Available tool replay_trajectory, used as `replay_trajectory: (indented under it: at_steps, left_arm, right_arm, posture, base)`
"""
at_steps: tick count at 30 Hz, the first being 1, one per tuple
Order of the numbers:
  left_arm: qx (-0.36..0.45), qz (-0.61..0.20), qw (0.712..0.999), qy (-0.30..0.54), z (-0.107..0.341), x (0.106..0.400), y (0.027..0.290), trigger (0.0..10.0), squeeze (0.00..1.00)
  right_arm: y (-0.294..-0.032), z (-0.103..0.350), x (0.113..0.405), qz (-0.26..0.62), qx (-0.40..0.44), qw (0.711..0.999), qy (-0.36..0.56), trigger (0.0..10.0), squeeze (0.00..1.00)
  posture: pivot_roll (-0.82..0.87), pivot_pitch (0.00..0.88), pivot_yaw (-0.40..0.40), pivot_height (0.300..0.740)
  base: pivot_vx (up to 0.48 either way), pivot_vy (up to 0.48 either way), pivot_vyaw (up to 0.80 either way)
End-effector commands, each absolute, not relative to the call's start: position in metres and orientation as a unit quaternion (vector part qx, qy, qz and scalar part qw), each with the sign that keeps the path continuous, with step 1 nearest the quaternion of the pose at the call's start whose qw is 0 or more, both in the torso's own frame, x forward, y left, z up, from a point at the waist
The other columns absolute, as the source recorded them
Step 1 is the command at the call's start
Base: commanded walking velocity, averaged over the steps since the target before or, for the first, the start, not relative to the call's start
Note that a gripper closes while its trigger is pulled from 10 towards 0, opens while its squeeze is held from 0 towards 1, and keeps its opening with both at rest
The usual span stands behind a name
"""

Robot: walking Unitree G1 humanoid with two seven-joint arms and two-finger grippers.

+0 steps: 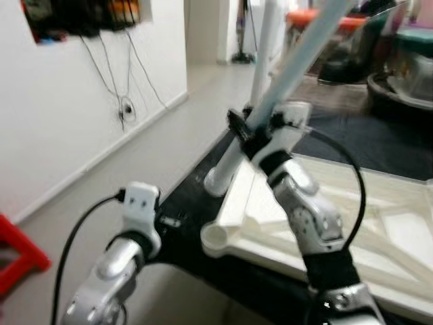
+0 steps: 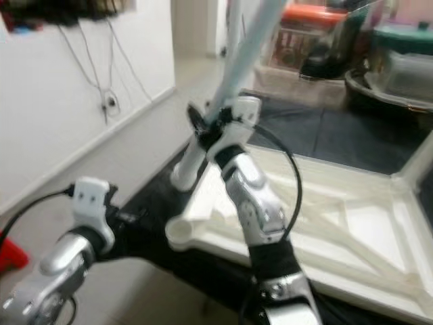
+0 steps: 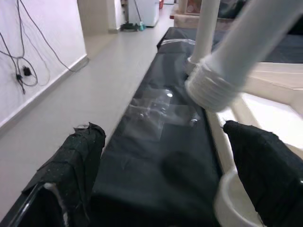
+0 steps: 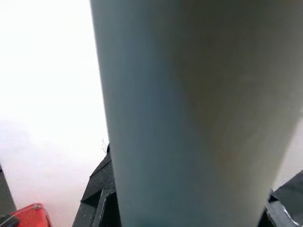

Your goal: Building children table

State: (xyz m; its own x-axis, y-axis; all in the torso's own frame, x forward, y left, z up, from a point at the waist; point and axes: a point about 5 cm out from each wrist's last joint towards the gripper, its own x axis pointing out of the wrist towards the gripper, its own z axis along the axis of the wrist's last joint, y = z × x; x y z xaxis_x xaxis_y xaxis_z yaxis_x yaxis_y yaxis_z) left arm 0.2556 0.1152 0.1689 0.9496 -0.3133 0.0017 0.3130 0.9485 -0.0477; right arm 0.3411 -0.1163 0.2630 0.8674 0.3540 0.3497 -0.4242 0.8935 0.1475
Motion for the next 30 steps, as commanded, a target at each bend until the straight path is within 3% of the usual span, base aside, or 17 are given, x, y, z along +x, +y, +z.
replay_trajectory:
  at_steps: [1, 4, 13, 19, 24, 26, 28, 30]
  left_arm:
    - [-0.015, -0.151, 0.988, 0.007, 0.166, 0.253, 0.119, 10.0, 0.0]
    - [-0.015, -0.15, 0.989, 0.008, 0.166, 0.252, 0.119, 10.0, 0.0]
    - [-0.017, -0.15, 0.988, 0.014, 0.164, 0.247, 0.118, 10.0, 0.0]
    - [-0.016, -0.148, 0.989, 0.024, 0.16, 0.24, 0.118, 10.0, 0.0]
    - [-0.018, -0.143, 0.989, 0.033, 0.157, 0.234, 0.12, 10.0, 0.0]
    - [-0.021, -0.14, 0.989, 0.037, 0.155, 0.232, 0.12, 10.0, 0.0]
    - [-0.021, -0.14, 0.989, 0.037, 0.155, 0.232, 0.12, 10.0, 0.0]
    - [-0.023, -0.14, 0.989, 0.043, 0.154, 0.228, 0.119, 10.0, 0.0]
  right_arm:
    - [-0.118, 0.265, 0.344, 0.202, 0.116, 0.959, -0.162, 10.0, 0.0]
    - [-0.118, 0.265, 0.344, 0.203, 0.117, 0.959, -0.162, 10.0, 0.0]
    - [-0.131, 0.267, 0.356, 0.235, 0.094, 0.955, -0.156, 10.0, 0.0]
    - [-0.144, 0.266, 0.365, 0.238, 0.072, 0.957, -0.149, 10.0, 0.0]
    - [-0.142, 0.266, 0.365, 0.3, 0.056, 0.943, -0.131, 10.0, 0.0]
    - [-0.135, 0.268, 0.361, 0.369, 0.055, 0.92, -0.117, 10.0, 0.0]
    - [-0.135, 0.268, 0.361, 0.369, 0.055, 0.92, -0.117, 10.0, 0.0]
    - [-0.13, 0.267, 0.354, 0.45, 0.058, 0.886, -0.095, 10.0, 0.0]
  posture:
    - [0.05, 0.0, -0.072, 0.74]
    - [0.05, 0.0, -0.072, 0.74]
    - [0.05, 0.0, -0.072, 0.74]
    - [0.05, 0.0, -0.074, 0.74]
    - [0.05, 0.0, -0.081, 0.74]
    - [0.05, 0.0, -0.087, 0.74]
    - [0.05, 0.0, -0.087, 0.74]
    - [0.05, 0.0, -0.087, 0.74]
  base:
    - [0.0, 0.0, 0.8]
    - [0.0, 0.0, 0.8]
    - [0.0, 0.0, 0.0]
    - [0.0, 0.0, -0.8]
    - [0.0, 0.0, -0.59]
    - [0.0, 0.0, 0.0]
    - [0.0, 0.0, 0.0]
    - [0.0, 0.0, 0.0]
